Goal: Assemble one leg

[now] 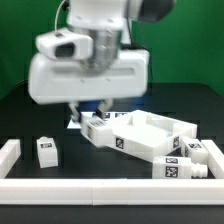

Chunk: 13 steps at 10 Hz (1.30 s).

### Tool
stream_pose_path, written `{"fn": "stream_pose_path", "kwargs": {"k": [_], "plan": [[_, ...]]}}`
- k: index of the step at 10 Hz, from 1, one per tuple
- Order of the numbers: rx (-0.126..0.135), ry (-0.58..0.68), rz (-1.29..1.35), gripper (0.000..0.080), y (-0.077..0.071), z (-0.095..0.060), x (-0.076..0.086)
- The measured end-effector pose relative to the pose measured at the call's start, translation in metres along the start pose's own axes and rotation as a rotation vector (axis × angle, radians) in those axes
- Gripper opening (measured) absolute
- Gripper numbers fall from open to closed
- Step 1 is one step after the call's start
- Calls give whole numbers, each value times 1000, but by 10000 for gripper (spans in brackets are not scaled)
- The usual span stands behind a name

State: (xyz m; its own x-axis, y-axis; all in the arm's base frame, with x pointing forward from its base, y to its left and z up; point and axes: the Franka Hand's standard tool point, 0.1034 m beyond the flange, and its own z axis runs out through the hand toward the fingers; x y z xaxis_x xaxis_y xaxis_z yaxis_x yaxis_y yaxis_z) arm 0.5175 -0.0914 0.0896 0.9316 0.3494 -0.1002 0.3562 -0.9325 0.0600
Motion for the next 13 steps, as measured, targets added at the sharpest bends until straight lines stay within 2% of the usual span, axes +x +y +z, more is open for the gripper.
{"fn": "stream_pose_path", "kwargs": {"k": [1, 5, 6, 7, 9, 10, 13], "plan": [[-9, 18, -2, 279, 0, -2, 5], [-6, 14, -3, 279, -1, 1, 4], [3, 18, 22, 279, 9, -5, -6], [11, 14, 51, 280, 22, -9, -32], [41, -18, 180, 281, 44, -1, -94], [45, -21, 225, 281, 42, 3, -104], [45, -23, 211, 281, 40, 3, -101]]}}
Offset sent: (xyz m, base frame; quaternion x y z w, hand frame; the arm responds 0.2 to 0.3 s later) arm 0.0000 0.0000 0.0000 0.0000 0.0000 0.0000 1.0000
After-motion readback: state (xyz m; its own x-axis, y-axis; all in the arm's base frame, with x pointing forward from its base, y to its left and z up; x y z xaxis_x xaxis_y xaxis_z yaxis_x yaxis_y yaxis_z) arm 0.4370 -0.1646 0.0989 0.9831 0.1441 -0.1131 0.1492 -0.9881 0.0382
